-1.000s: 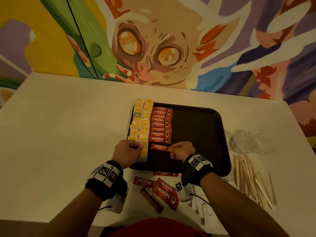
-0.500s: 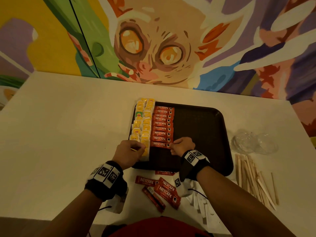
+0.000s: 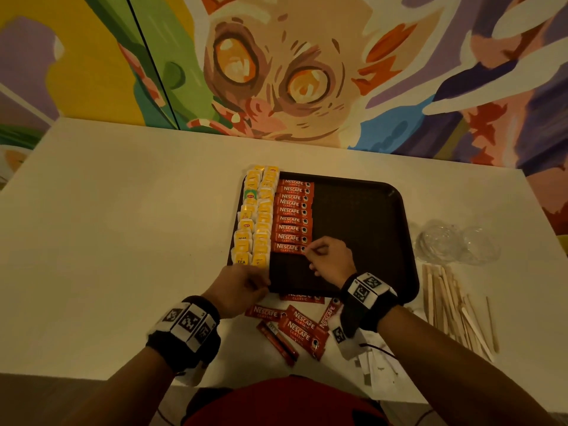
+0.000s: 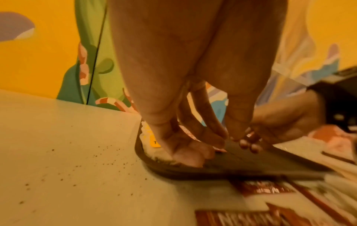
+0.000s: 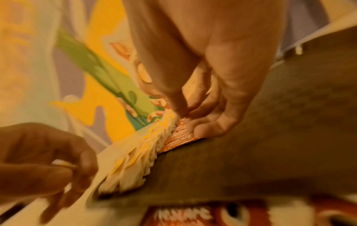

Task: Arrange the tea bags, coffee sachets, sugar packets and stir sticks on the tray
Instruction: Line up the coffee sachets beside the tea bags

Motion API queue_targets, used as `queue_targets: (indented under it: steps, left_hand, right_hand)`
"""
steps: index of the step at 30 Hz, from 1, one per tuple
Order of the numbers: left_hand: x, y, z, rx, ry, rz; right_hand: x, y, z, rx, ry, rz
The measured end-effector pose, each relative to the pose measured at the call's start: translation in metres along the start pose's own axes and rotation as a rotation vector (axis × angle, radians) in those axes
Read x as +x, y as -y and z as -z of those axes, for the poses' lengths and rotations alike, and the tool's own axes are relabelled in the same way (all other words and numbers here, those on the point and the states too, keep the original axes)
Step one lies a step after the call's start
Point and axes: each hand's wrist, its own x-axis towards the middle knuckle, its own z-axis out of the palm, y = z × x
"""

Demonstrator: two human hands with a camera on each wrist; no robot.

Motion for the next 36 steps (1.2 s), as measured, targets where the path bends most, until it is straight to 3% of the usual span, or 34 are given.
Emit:
queue_targets:
  steps: [5,9,15,22,29,36]
  left_hand:
    - [-0.017,-0.004,-0.02,0.299,0.174,-0.096]
    - [-0.027,0.006,-0.045,0.51,0.297,-0.165]
    - [-0.03,0.014,-0.072,0.71,0.261,-0.333]
    - [-0.02,0.019,-0.086,0.837,0.218,-0.338]
    - [-0.022,0.024,-0.083,0.801,0.229,-0.32]
    - [-0.022,0.03,-0.077,0.767,0.15,-0.265]
  right_hand:
    - [-0.039,-0.021,0.009,-0.33,0.211,0.19]
    - [-0.065,-0.043,0.013,-0.618,0.251,0.255]
    - [-0.083,-0.064,0.011,-0.892,0.346,0.361]
    - [-0.078,-0.068,0.001,-0.854,0.325,0.421]
    - [-0.075,-0.064,-0.005,-0.818,0.298,0.457]
    - [-0.072,-0.064,-0.004,-0.629,0.193,0.434]
